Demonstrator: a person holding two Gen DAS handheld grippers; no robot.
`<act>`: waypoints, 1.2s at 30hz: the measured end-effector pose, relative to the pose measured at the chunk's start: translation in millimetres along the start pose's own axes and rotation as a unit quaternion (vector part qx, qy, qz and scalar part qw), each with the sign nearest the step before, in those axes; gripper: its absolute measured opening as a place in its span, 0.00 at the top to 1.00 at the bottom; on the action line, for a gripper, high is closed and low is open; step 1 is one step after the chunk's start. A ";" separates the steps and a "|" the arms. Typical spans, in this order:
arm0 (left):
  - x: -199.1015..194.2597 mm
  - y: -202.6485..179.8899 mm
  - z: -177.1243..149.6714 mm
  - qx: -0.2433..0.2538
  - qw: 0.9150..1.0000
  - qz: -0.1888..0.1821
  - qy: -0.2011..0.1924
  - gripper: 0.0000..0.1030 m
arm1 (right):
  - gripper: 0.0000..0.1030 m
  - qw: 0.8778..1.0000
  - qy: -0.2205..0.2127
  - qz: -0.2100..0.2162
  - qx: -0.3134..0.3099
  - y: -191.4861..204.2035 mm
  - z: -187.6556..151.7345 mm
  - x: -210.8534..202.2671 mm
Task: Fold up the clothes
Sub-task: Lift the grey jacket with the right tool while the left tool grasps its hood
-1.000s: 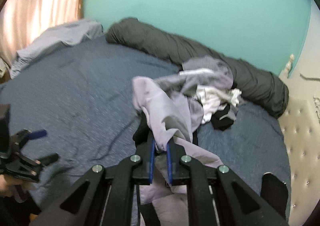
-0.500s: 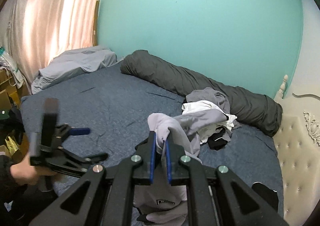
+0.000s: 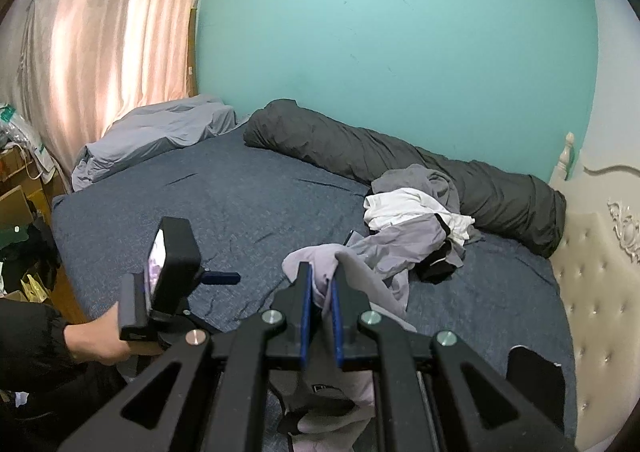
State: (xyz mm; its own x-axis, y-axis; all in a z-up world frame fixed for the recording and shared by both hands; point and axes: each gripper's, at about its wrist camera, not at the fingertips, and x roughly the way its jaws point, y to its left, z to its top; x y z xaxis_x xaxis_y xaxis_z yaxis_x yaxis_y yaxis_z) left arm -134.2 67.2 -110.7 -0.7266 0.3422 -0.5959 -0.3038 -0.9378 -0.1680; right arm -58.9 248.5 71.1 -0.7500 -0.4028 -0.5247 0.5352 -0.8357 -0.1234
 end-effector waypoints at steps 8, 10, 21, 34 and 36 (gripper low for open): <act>48.1 3.1 -4.6 -0.004 1.000 -0.013 0.026 0.03 | 0.92 1.000 0.002 0.009 0.024 -25.3 -12.7 10.8; 58.0 2.9 -6.4 -0.004 1.000 -0.011 0.029 0.09 | 0.92 1.000 0.002 0.011 0.028 -30.2 -14.6 14.3; 87.9 -4.6 -9.1 0.010 0.999 -0.020 0.045 0.50 | 0.92 0.999 0.004 0.021 0.046 -52.1 -25.1 35.3; 81.1 -5.7 -8.7 0.015 0.998 -0.036 0.046 0.93 | 0.92 0.998 0.005 0.017 0.064 -62.3 -31.4 39.0; 76.0 -4.3 -7.8 0.018 0.998 -0.035 0.044 0.94 | 0.92 0.998 0.006 0.014 0.069 -65.1 -32.0 38.4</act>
State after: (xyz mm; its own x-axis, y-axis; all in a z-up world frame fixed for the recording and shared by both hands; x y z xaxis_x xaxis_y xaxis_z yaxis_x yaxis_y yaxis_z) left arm -183.2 96.8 -161.4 -0.6460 0.3996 -0.6504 -0.3759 -0.9081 -0.1846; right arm -110.1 299.3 32.0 -0.7302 -0.4235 -0.5361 0.4974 -0.8675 0.0079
